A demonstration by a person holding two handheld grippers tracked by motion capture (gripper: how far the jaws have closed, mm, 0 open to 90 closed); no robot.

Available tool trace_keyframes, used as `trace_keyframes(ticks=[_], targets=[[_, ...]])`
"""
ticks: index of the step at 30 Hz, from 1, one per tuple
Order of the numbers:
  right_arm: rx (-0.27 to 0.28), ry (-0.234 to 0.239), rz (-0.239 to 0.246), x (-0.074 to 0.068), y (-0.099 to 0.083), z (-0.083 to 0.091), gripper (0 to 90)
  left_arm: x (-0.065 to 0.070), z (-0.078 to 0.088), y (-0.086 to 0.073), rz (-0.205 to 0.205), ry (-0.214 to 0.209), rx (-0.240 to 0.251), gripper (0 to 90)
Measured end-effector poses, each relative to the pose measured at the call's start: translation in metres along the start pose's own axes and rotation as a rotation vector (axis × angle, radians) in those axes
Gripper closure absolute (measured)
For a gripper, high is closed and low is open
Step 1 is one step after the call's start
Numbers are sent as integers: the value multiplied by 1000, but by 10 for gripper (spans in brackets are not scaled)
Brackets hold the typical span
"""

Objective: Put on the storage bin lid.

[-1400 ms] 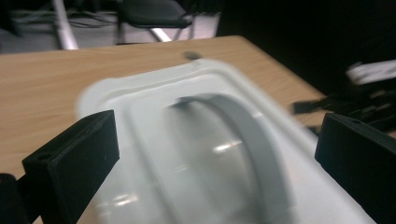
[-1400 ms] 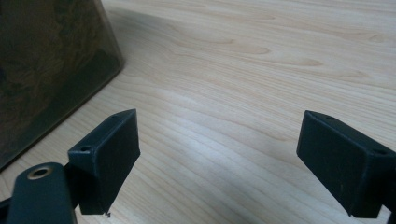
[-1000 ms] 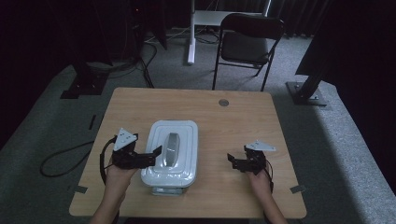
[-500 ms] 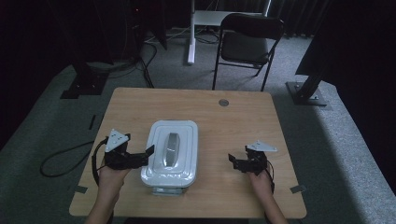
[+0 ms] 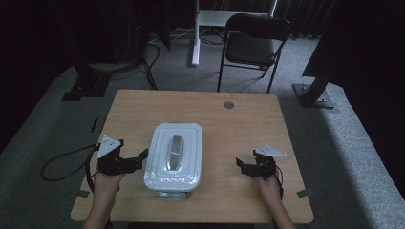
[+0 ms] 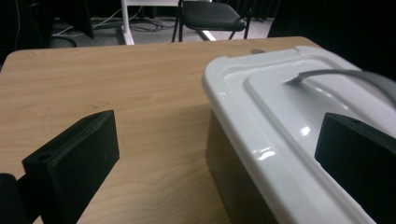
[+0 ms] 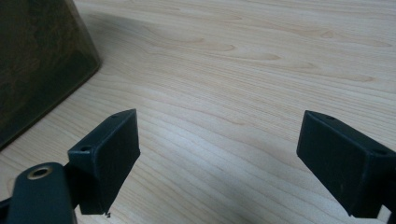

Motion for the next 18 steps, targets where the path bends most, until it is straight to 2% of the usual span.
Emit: trace_keyframes(ticks=[10, 14, 18], targets=[[-2, -13, -3, 2, -2, 1, 124, -14, -8, -19, 29, 18, -11, 6], [1, -33, -16, 6, -5, 5, 124, -18, -11, -26, 26, 29, -16, 6], [8, -44, -7, 9, -7, 10, 124, -23, -15, -35, 26, 39, -29, 6]])
Point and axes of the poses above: each handheld gripper's, and its own axes: z roughly backward along the jaws, y roughly out of its top, x roughly to its right, the point moved 5 cm from there along -z, roughly forward along the jaws, and after that the axes turned 14 degrees about y, right-handed, at the moved point
